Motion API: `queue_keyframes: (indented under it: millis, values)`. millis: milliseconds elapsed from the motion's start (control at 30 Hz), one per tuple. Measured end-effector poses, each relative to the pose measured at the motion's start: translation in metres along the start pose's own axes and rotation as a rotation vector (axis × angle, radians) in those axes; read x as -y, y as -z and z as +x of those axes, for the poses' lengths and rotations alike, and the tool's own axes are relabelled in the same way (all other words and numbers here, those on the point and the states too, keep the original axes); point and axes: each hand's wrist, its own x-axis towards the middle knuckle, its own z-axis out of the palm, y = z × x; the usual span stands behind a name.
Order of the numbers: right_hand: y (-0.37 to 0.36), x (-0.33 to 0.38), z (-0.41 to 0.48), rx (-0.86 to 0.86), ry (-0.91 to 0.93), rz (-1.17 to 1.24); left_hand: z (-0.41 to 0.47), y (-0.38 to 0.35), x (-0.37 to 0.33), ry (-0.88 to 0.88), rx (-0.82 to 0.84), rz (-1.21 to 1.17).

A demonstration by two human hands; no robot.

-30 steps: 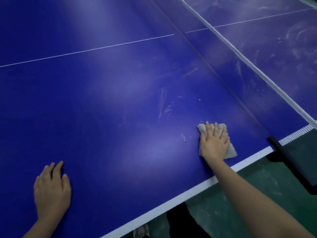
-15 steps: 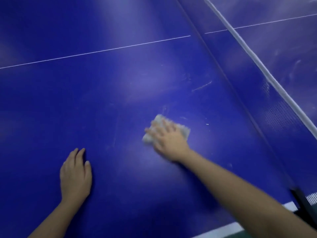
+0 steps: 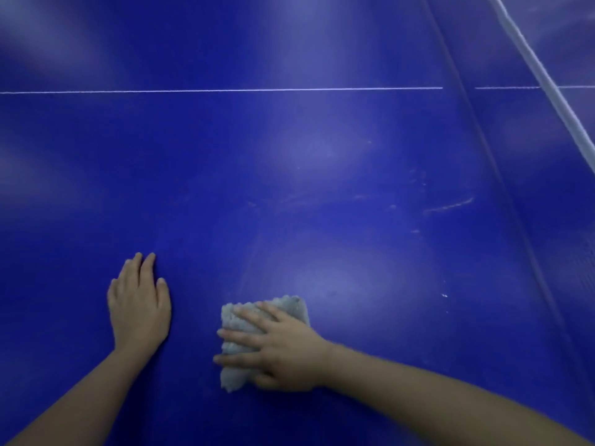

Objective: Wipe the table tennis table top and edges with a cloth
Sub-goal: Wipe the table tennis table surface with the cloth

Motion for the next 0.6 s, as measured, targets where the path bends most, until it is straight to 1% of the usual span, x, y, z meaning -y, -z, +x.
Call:
queue_keyframes:
  millis: [33,100,133,200,267,300,333,367,400,500,533,567,600]
  values:
    - [0.008,-0.022,0.008,0.011,-0.01,-0.022,-0.001,-0.001,0.0,0.007,-0.005,-0.001]
    - [0.025,-0.084,0.03,-0.023,-0.15,-0.049,-0.001,-0.002,0.001,0.022,-0.006,-0.006]
    - [0.034,-0.122,0.04,-0.046,-0.272,-0.048,-0.002,-0.003,0.002,0.029,-0.003,-0.008]
    - [0.055,-0.196,0.052,-0.091,-0.6,-0.043,-0.001,-0.003,0.003,0.042,-0.002,-0.012]
    - [0.067,-0.249,0.055,-0.148,-0.923,-0.01,0.0,-0.002,0.002,0.049,0.003,-0.014]
    - [0.071,-0.26,0.059,-0.179,-1.025,0.026,0.0,-0.002,0.003,0.052,0.008,-0.013]
    - [0.071,-0.259,0.066,-0.198,-1.054,0.044,0.0,-0.002,0.003,0.052,0.013,-0.01]
    - [0.067,-0.248,0.076,-0.197,-1.0,0.027,0.0,-0.003,0.004,0.053,0.018,-0.006]
    - [0.059,-0.23,0.085,-0.197,-0.856,0.0,0.0,-0.004,0.005,0.055,0.021,-0.005]
    - [0.036,-0.147,0.086,-0.149,-0.209,-0.035,0.002,-0.007,0.009,0.056,0.007,0.005]
    - [0.033,-0.132,0.078,-0.106,-0.051,-0.017,0.001,-0.007,0.011,0.058,0.01,0.02]
    - [0.034,-0.135,0.072,-0.051,0.034,-0.018,0.001,-0.008,0.013,0.06,0.013,0.026]
    - [0.038,-0.152,0.069,-0.057,0.058,-0.041,0.002,-0.009,0.014,0.06,0.01,0.03]
